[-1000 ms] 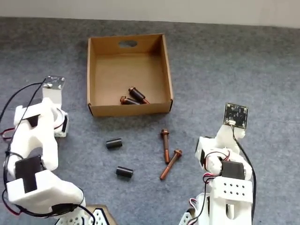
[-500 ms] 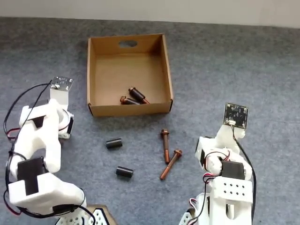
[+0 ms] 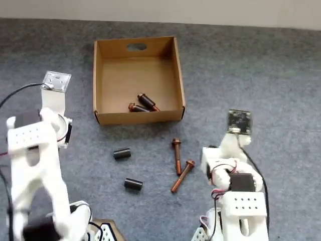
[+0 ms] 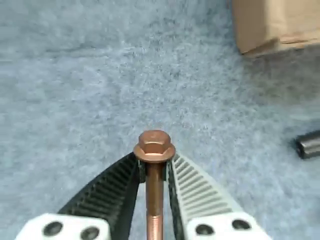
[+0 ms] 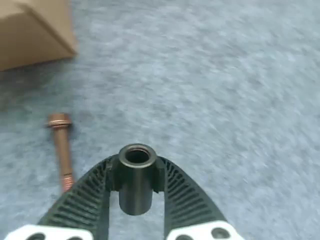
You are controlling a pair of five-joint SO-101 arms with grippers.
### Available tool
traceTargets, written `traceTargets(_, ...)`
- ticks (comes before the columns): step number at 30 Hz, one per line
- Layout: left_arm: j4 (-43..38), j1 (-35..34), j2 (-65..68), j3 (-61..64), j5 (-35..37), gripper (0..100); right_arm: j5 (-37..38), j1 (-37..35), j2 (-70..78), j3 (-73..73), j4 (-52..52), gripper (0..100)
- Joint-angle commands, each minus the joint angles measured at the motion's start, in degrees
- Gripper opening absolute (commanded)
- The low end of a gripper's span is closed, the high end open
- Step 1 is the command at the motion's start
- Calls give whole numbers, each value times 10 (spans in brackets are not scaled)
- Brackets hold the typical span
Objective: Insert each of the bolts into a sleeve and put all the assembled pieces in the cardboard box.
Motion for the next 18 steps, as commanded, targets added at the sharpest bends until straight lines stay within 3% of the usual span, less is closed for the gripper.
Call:
traceTargets(1,33,31,-122,-7,-1,7,-1,-69,-59,-30,-7,5)
traceTargets(9,32,160,-258,-10,4,7,0,-161,-259,9,-95,9)
traceTargets(13,25,214,-283,-36,122,7,0,-183,-342,91,-209,9)
traceTargets(18,-42,252,-284,-88,249,7,0,-212,-367,168,-314,9)
